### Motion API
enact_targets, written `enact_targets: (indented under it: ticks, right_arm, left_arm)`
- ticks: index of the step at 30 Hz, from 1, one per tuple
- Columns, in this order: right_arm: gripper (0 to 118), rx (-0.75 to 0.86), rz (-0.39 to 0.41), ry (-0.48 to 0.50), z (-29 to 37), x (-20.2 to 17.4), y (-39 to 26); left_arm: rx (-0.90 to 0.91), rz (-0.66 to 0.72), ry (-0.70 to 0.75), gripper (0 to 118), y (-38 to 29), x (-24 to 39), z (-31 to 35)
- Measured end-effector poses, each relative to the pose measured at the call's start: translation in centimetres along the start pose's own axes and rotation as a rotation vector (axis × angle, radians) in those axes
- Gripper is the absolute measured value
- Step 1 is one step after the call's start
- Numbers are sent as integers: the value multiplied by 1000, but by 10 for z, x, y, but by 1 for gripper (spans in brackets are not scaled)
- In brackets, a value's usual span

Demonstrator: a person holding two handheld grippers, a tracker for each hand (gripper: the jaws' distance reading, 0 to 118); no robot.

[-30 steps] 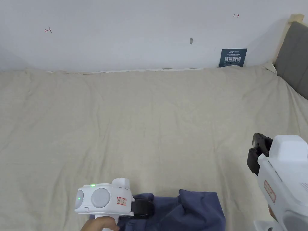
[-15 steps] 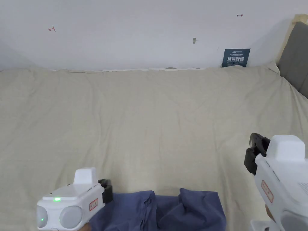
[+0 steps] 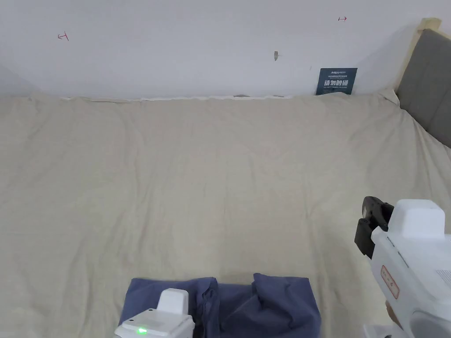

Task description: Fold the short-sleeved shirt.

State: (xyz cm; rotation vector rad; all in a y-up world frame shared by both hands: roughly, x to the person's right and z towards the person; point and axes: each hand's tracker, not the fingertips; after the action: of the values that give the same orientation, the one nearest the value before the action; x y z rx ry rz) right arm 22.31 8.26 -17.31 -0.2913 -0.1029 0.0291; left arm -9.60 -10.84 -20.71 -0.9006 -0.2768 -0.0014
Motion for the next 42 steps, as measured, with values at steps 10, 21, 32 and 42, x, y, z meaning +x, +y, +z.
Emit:
enact_targets:
  ticks: [10,21,32,42]
  right_arm:
    - [1,-6,-4,-25,6,10,0]
    - [2,8,1,8,9,-6,12]
    - [2,-28,17,16,-5,-20,8]
    - [2,-63,25,16,-14,-24,-1]
  left_arm:
    - [-8,-39,-35,1,7,22,9]
    - [80,350,-307,19,51,-118,63]
    - [-65,596,-355,118,29,-215,16]
    - [-91,619,-430,54,22,-180,29]
